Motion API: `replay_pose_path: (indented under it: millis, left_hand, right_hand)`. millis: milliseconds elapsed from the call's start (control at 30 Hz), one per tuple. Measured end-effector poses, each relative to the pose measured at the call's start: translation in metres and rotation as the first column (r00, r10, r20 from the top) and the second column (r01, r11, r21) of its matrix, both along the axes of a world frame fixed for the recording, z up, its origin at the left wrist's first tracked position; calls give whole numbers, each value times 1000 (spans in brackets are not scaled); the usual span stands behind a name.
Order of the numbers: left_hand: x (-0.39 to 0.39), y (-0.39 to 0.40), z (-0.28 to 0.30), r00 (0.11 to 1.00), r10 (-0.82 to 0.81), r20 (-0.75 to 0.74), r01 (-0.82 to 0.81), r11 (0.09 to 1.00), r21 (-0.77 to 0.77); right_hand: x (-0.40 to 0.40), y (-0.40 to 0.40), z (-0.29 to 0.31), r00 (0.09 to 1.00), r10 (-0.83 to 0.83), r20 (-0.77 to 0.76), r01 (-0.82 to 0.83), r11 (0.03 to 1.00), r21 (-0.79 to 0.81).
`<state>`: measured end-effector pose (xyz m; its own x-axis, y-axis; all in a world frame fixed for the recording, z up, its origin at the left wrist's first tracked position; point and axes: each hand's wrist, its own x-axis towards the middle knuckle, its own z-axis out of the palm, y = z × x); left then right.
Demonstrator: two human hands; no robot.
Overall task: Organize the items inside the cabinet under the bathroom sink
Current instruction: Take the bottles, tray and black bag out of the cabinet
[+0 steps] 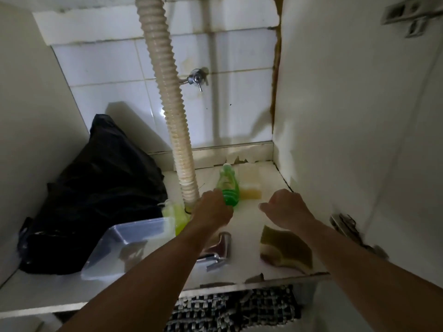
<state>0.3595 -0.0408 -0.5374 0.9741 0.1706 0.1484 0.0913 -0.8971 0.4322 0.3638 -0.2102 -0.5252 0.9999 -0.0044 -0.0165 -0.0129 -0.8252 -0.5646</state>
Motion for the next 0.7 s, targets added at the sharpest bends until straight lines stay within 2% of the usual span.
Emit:
replay_pose_path:
  millis: [200,333,467,700]
  left_hand:
    - [86,-3,-15,997,-64,-42,66,997,29]
    - [117,-4,-23,988,-82,-130,83,997,2]
    - [135,0,-23,973,-90,-213,69,992,-103]
    - [147,9,-15,964,-83,-254,14,966,-259]
  right_hand:
    - [87,32,5,996,-17,92,26,996,-91]
    - [125,54,-5,998,-45,48,48,996,-72]
    - [143,68,-9,998,-63,12,63,998,-16]
    - [146,56,13,991,-9,-136,-13,988,-156]
